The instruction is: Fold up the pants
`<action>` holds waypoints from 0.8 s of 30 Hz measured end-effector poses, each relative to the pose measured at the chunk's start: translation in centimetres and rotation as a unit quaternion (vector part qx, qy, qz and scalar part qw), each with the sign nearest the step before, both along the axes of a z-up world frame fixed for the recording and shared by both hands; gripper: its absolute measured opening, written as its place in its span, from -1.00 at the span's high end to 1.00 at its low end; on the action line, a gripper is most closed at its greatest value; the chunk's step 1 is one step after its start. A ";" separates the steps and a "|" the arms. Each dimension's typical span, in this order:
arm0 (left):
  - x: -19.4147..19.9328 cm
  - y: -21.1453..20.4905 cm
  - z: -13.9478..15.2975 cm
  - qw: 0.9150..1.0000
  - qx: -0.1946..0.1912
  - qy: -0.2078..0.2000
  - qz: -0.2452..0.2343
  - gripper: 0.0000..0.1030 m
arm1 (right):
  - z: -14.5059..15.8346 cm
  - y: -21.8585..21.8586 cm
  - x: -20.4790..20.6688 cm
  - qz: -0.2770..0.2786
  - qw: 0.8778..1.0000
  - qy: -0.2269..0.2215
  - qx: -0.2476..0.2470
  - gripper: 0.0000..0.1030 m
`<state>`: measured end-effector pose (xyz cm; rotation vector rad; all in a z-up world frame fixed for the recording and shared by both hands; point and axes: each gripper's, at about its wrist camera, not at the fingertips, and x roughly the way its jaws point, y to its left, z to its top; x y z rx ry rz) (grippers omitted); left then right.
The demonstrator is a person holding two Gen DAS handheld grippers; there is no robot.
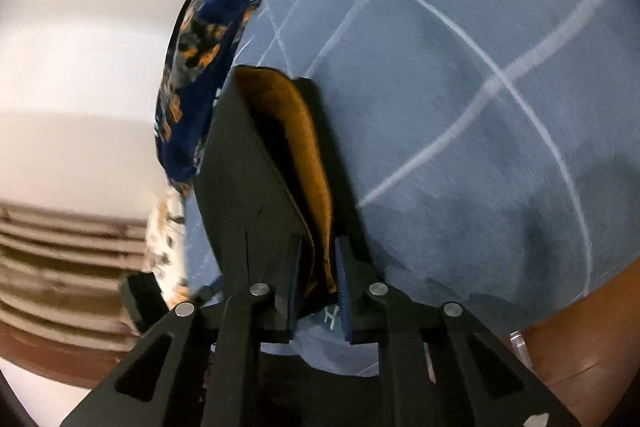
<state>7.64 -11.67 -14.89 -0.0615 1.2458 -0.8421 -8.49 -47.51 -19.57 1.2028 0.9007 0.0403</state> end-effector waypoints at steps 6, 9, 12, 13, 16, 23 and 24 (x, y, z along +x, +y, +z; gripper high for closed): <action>-0.1 -0.1 0.3 1.000 0.002 -0.004 -0.003 -0.47 | 0.9 -0.2 0.0 0.001 1.000 -0.007 -0.005 0.52; 0.1 0.3 0.7 1.000 -0.014 -0.001 0.004 -0.47 | 2.4 -0.4 0.4 0.014 0.999 -0.010 -0.043 0.24; 0.4 1.1 1.5 0.999 -0.033 -0.010 0.016 -0.47 | 3.2 -0.8 1.3 0.037 0.996 -0.003 -0.080 0.04; 0.6 1.4 1.7 0.999 -0.039 -0.014 0.022 -0.48 | 3.1 -1.0 1.7 0.043 0.995 0.000 -0.086 0.04; 1.6 2.6 2.3 0.997 -0.059 -0.015 0.042 -0.48 | 2.4 -1.7 2.9 0.058 0.994 0.012 -0.095 0.04; 4.4 4.3 0.7 0.995 -0.080 0.028 0.048 -0.48 | 1.5 -1.6 5.1 0.111 0.989 0.010 -0.097 0.04; 4.6 4.0 0.4 0.996 -0.079 0.033 0.038 -0.48 | 1.4 -1.5 5.3 0.119 0.988 0.008 -0.094 0.04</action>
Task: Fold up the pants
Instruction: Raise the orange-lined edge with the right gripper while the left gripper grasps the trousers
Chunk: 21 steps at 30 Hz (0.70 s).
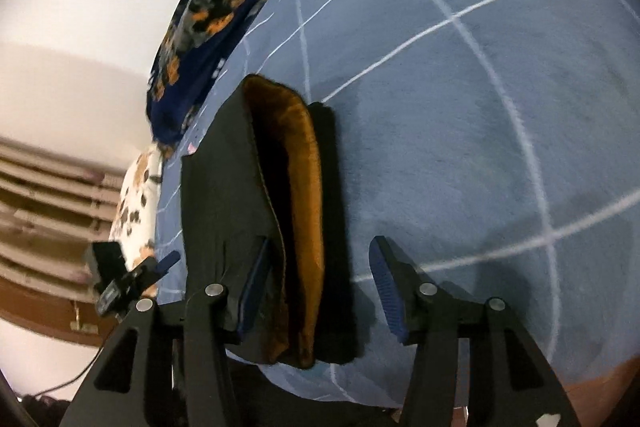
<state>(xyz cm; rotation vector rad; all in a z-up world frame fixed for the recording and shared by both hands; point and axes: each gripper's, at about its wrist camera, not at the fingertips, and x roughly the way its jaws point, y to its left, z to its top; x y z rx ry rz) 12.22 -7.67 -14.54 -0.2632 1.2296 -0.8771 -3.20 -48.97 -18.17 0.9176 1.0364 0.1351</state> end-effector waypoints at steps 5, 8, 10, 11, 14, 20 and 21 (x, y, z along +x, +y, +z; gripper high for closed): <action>0.7 -2.1 -1.3 0.997 -0.018 0.019 -0.071 -0.48 | -0.4 0.5 2.0 0.051 0.999 0.003 0.016 0.04; 1.2 -3.2 -1.9 0.994 -0.031 0.029 -0.104 -0.49 | -0.6 0.3 3.0 0.080 0.996 0.003 0.030 0.04; 1.8 -3.5 -2.5 0.990 -0.054 0.051 -0.121 -0.50 | -0.8 0.1 3.3 0.095 0.995 -0.001 0.039 0.03; 2.1 -3.6 -2.7 0.988 -0.064 0.061 -0.125 -0.50 | -0.8 0.2 3.7 0.108 0.993 -0.006 0.043 0.03; 2.8 -3.9 -3.2 0.982 -0.089 0.087 -0.141 -0.50 | -1.3 0.1 4.2 0.124 0.990 -0.018 0.067 0.04; 2.8 -4.8 -2.8 0.986 -0.067 0.071 -0.132 -0.52 | -1.2 1.4 5.5 0.146 0.986 -0.030 0.067 0.02; 2.5 -5.0 -2.6 0.988 -0.059 0.060 -0.127 -0.52 | -1.1 1.6 5.6 0.148 0.987 -0.030 0.062 0.03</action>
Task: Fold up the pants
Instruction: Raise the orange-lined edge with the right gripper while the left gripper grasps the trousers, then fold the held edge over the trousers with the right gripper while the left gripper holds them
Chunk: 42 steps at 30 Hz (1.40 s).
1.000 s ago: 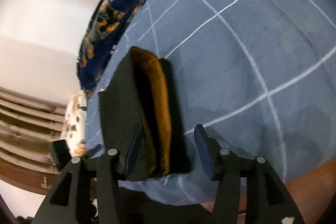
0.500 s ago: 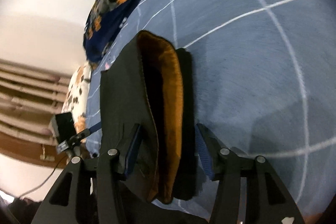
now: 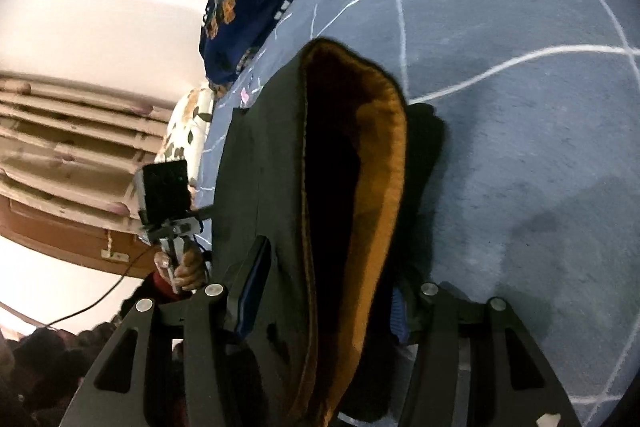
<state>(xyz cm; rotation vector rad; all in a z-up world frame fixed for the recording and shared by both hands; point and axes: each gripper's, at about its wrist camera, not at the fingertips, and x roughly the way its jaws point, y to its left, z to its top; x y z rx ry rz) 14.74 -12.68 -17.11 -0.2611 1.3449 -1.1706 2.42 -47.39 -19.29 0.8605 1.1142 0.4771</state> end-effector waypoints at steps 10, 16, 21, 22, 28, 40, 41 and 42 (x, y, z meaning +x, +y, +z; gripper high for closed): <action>-3.7 -1.6 2.6 0.976 0.126 -0.171 0.040 0.55 | 1.0 1.1 -1.8 -0.056 0.997 -0.026 -0.051 0.47; -5.9 -1.7 4.9 0.958 0.151 -0.239 0.048 0.68 | 2.0 1.5 -3.0 -0.088 0.994 -0.050 -0.028 0.54; -6.6 -0.9 6.8 0.949 0.153 -0.267 0.066 0.68 | 2.4 2.5 -3.4 -0.103 0.993 -0.061 -0.008 0.55; -6.6 -0.9 7.1 0.948 0.153 -0.269 0.071 0.68 | 2.5 3.0 -3.2 -0.103 0.993 -0.062 -0.008 0.56; -6.4 1.1 8.6 0.942 0.160 -0.279 0.100 0.68 | 2.6 5.0 -2.6 -0.102 0.992 -0.069 0.009 0.57; -5.1 6.7 9.8 0.932 0.170 -0.275 0.164 0.70 | 4.2 10.2 1.1 -0.067 0.995 -0.075 0.006 0.62; -5.0 7.1 9.8 0.931 0.171 -0.275 0.167 0.70 | 4.3 10.7 1.6 -0.063 0.995 -0.075 0.001 0.62; -4.8 7.5 9.8 0.931 0.171 -0.275 0.171 0.70 | 4.5 11.1 1.8 -0.060 0.995 -0.075 -0.001 0.62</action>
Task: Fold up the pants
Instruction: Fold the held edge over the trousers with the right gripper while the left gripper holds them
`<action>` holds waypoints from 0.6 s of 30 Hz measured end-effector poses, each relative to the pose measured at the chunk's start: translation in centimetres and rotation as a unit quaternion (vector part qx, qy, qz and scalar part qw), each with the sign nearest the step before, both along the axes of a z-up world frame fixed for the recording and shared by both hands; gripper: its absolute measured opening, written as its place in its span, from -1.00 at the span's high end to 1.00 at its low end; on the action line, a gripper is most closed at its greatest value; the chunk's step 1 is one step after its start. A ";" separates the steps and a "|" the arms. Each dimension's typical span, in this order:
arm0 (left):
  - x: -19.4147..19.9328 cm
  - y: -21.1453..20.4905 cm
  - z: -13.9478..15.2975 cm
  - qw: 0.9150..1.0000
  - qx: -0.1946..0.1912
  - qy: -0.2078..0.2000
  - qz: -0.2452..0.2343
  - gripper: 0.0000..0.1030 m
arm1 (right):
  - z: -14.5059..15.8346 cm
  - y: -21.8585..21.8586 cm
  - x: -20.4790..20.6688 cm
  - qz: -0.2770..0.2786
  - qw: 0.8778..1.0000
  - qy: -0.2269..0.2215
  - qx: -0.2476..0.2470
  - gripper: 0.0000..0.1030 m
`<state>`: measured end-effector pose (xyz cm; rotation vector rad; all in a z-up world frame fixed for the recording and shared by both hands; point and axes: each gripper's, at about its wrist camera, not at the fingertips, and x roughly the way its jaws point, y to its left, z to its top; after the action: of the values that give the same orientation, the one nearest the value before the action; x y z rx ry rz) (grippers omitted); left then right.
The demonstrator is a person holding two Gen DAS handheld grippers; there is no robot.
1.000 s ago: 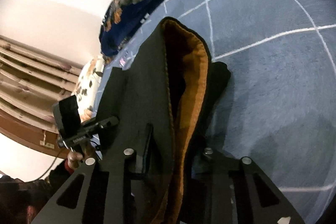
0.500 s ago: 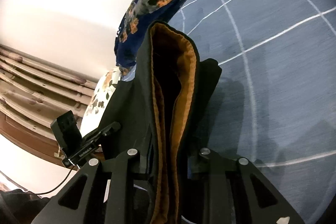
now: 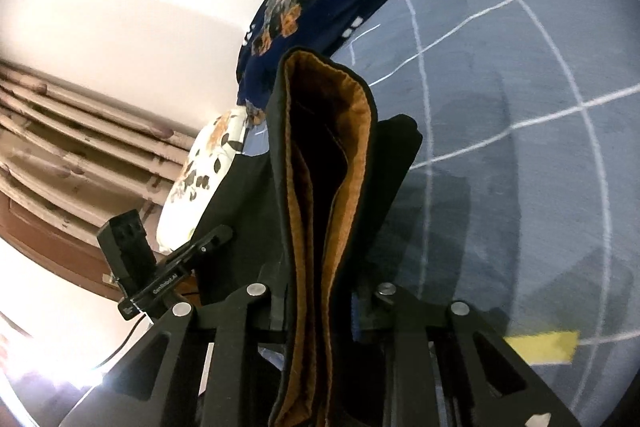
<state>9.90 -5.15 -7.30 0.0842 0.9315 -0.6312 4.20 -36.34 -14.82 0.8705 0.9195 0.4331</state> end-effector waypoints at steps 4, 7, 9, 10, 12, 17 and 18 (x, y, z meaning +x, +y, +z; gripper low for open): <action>0.5 1.5 0.1 1.000 -0.005 -0.001 0.012 0.70 | 0.3 1.5 0.8 0.008 1.000 0.000 -0.003 0.62; 0.8 2.6 0.2 1.000 -0.010 -0.002 0.021 0.70 | 0.4 2.2 1.3 0.013 1.000 0.000 -0.002 0.62; 1.1 3.2 0.3 1.000 -0.012 -0.004 0.026 0.70 | 0.5 2.7 1.6 0.017 1.000 0.000 -0.004 0.62; 1.1 3.4 0.3 1.000 -0.012 -0.006 0.028 0.70 | 0.6 3.0 1.7 0.018 1.000 0.000 -0.004 0.62; 1.1 3.9 0.5 0.999 -0.011 -0.009 0.032 0.70 | 0.8 3.5 2.1 0.020 1.000 0.000 -0.005 0.62; 1.6 5.0 0.9 0.999 -0.011 -0.019 0.045 0.70 | 1.3 4.8 2.8 0.027 1.000 -0.004 -0.005 0.62; 1.8 5.3 0.9 0.999 -0.012 -0.020 0.048 0.70 | 1.4 5.1 3.0 0.029 1.000 -0.004 -0.005 0.62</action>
<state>11.65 0.16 -6.39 0.0312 0.8839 -0.5501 7.20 -31.25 -13.45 0.8341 0.9402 0.4803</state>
